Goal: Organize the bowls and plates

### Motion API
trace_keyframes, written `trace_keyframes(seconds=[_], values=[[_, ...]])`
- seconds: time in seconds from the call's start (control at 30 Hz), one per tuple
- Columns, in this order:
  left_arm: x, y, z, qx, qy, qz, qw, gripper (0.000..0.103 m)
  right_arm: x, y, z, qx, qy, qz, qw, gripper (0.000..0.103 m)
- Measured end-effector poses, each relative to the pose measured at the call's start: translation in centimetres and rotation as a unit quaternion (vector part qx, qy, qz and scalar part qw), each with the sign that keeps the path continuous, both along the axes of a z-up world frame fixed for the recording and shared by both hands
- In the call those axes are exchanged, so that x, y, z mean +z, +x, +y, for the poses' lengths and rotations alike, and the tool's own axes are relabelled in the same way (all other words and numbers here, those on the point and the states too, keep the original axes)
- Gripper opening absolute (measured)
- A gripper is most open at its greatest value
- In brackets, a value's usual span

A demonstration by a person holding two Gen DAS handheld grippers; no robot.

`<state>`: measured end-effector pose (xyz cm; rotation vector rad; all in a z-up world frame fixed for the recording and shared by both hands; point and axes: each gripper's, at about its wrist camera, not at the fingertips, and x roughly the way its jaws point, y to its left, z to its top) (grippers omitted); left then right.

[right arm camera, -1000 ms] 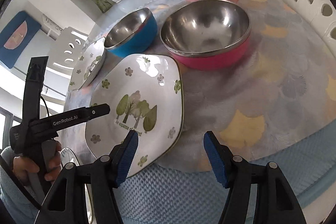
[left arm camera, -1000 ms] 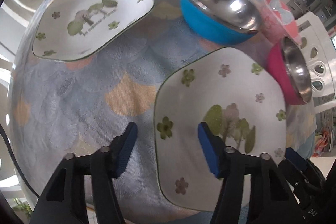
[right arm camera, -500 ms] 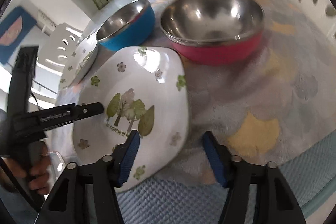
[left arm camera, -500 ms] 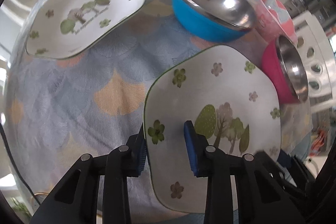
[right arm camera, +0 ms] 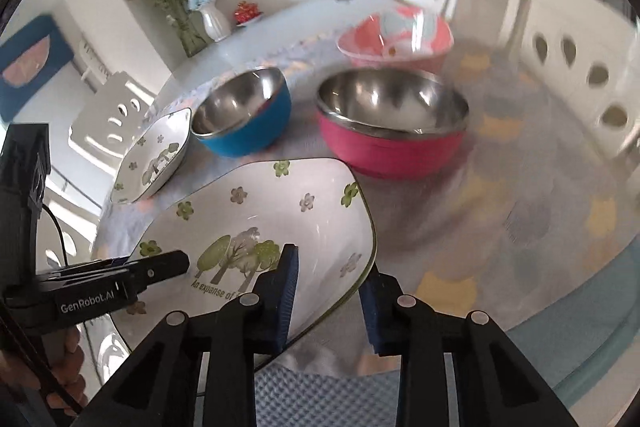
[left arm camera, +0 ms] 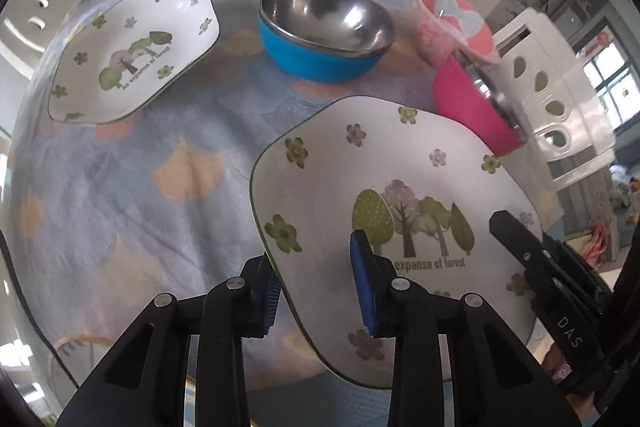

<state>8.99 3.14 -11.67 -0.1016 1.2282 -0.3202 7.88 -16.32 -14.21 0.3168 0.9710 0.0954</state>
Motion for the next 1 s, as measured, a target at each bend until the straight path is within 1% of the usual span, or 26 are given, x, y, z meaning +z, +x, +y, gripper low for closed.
trace_keyframes(seconds=[0.07, 0.1, 0.17, 0.23, 0.3, 0.33, 0.4, 0.47, 0.53, 0.6, 0.7, 0.83, 0.9, 0.93, 0.97, 1.0], values=[[0.8, -0.6, 0.6, 0.009, -0.015, -0.007, 0.9998, 0.029, 0.4, -0.5, -0.4, 0.001, 0.015, 0.000, 1.000, 0.028], [1.3, -1.0, 0.3, 0.012, -0.014, -0.012, 0.9998, 0.029, 0.6, -0.7, -0.3, 0.002, 0.021, 0.000, 1.000, 0.028], [1.7, -2.0, 1.4, 0.015, -0.008, -0.018, 0.9997, 0.029, 1.1, -1.1, 0.2, 0.014, 0.020, -0.006, 1.000, 0.028], [1.8, -2.2, 1.9, 0.026, -0.012, -0.017, 0.9994, 0.029, 1.1, -0.9, 1.1, 0.026, 0.017, -0.009, 0.999, 0.028], [1.7, -2.3, 2.9, 0.047, -0.021, -0.007, 0.9986, 0.029, 1.0, -0.8, 1.5, 0.032, 0.036, -0.003, 0.999, 0.028], [1.6, -2.4, 3.2, 0.054, -0.020, -0.007, 0.9983, 0.029, 0.9, -0.8, 1.8, 0.034, 0.043, -0.001, 0.998, 0.028], [1.5, -2.8, 3.4, 0.068, -0.009, -0.013, 0.9976, 0.029, 0.9, -1.0, 2.6, 0.050, 0.040, 0.001, 0.998, 0.028], [1.7, -3.6, 3.8, 0.083, -0.012, -0.015, 0.9964, 0.029, 1.0, -1.3, 3.4, 0.067, 0.038, -0.001, 0.997, 0.028], [2.0, -4.4, 4.9, 0.105, -0.016, -0.018, 0.9942, 0.029, 1.1, -1.5, 4.1, 0.082, 0.046, 0.000, 0.996, 0.028], [2.2, -5.2, 5.7, 0.124, -0.008, -0.022, 0.9920, 0.029, 1.2, -1.4, 4.9, 0.104, 0.056, 0.005, 0.993, 0.028], [2.6, -6.6, 7.1, 0.151, -0.003, -0.030, 0.9881, 0.029, 1.4, -1.7, 6.4, 0.139, 0.055, 0.005, 0.989, 0.028], [3.2, -8.4, 8.7, 0.185, -0.003, -0.040, 0.9819, 0.029, 2.0, -2.4, 8.7, 0.190, 0.054, -0.005, 0.980, 0.028], [3.0, -9.0, 9.0, 0.195, 0.006, -0.038, 0.9800, 0.029, 2.4, -2.9, 9.8, 0.210, 0.046, -0.018, 0.977, 0.028], [2.7, -9.1, 9.2, 0.201, 0.007, -0.044, 0.9786, 0.031, 2.4, -2.9, 10.0, 0.214, 0.047, -0.024, 0.975, 0.026], [1.8, -8.7, 9.7, 0.208, -0.006, -0.045, 0.9770, 0.029, 2.5, -2.8, 10.4, 0.225, 0.040, -0.034, 0.973, 0.011], [0.3, -7.6, 9.8, 0.215, 0.002, -0.028, 0.9762, 0.028, 2.4, -2.6, 10.9, 0.236, 0.038, -0.045, 0.970, 0.004]])
